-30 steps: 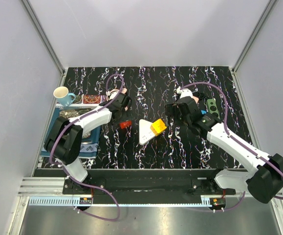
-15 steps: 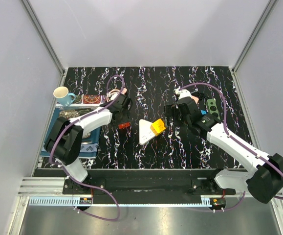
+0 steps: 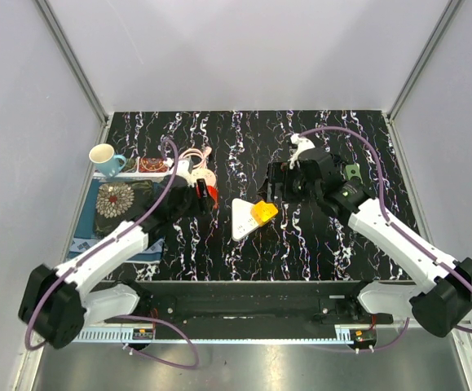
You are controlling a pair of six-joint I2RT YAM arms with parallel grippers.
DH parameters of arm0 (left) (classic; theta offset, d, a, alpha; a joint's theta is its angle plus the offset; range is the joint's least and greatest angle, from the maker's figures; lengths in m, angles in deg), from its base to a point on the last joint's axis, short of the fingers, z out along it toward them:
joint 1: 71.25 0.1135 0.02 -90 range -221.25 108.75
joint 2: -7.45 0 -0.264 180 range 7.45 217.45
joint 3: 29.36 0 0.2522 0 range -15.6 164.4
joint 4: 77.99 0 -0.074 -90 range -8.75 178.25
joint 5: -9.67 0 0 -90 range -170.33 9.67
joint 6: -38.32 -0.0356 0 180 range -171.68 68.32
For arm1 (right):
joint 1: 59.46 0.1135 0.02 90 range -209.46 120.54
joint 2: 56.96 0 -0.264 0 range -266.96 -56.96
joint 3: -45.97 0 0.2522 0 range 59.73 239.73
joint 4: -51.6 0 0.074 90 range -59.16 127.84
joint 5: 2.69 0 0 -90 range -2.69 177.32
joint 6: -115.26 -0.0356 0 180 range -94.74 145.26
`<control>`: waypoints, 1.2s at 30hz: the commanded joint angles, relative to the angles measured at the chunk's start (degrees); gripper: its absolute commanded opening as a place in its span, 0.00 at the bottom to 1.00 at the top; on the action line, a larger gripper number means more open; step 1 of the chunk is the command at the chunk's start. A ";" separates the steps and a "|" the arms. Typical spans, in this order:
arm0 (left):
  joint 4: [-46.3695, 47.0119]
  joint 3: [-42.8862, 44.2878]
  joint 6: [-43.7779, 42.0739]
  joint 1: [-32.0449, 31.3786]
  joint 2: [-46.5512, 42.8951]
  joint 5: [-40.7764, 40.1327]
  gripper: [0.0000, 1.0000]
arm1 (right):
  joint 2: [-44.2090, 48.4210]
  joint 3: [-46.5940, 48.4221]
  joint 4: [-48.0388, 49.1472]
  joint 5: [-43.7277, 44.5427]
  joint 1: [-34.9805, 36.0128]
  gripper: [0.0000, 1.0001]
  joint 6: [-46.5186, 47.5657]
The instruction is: Insert the plug
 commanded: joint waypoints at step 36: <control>23.69 -7.39 -47.29 -8.99 -24.81 25.79 0.19 | -20.13 26.44 -8.73 -38.99 -0.30 1.00 -8.05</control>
